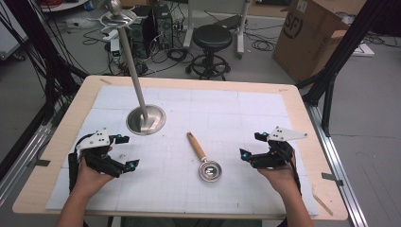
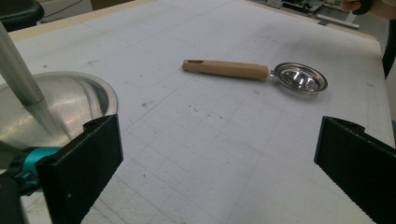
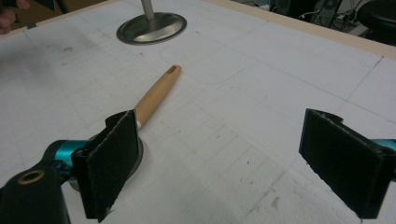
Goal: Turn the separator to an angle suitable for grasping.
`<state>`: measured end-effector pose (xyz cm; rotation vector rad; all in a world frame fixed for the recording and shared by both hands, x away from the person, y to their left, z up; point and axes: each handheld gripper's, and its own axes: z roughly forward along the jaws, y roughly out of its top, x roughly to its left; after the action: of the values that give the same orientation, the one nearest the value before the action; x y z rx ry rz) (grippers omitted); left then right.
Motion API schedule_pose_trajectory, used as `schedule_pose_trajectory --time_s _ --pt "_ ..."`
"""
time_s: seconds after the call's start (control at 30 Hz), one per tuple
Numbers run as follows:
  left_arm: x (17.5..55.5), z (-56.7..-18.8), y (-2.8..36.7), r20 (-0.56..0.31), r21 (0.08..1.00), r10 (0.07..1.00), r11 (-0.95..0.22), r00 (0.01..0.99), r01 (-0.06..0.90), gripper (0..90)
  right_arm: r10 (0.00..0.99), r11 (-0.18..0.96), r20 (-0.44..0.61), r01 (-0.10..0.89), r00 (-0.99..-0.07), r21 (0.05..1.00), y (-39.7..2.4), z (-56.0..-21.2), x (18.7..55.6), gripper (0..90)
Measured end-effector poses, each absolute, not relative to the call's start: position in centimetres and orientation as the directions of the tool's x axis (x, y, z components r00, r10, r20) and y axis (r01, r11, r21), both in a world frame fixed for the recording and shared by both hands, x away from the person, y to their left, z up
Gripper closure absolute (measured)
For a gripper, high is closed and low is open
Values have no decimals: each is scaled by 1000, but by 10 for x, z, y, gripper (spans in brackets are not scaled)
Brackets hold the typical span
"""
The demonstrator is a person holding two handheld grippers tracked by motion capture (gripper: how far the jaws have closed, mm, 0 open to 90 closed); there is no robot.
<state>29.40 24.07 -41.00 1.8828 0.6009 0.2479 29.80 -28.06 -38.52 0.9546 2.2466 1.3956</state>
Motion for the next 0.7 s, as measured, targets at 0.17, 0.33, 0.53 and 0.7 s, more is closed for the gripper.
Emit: schedule_pose_trajectory --time_s 0.17,0.33,0.53,0.7 --pt "295 -413 241 -115 911 518 -284 847 298 17 691 296 78 380 -719 876 -281 -388 299 111" --pt "295 -414 240 -110 907 517 -297 849 299 17 699 292 84 391 -710 873 -284 -388 298 112" --pt "295 -416 239 -107 902 521 -307 847 303 17 692 310 75 389 -718 868 -273 -386 298 115" --pt "294 -417 239 -112 902 521 -304 846 306 18 681 336 66 392 -729 857 -262 -385 298 133"
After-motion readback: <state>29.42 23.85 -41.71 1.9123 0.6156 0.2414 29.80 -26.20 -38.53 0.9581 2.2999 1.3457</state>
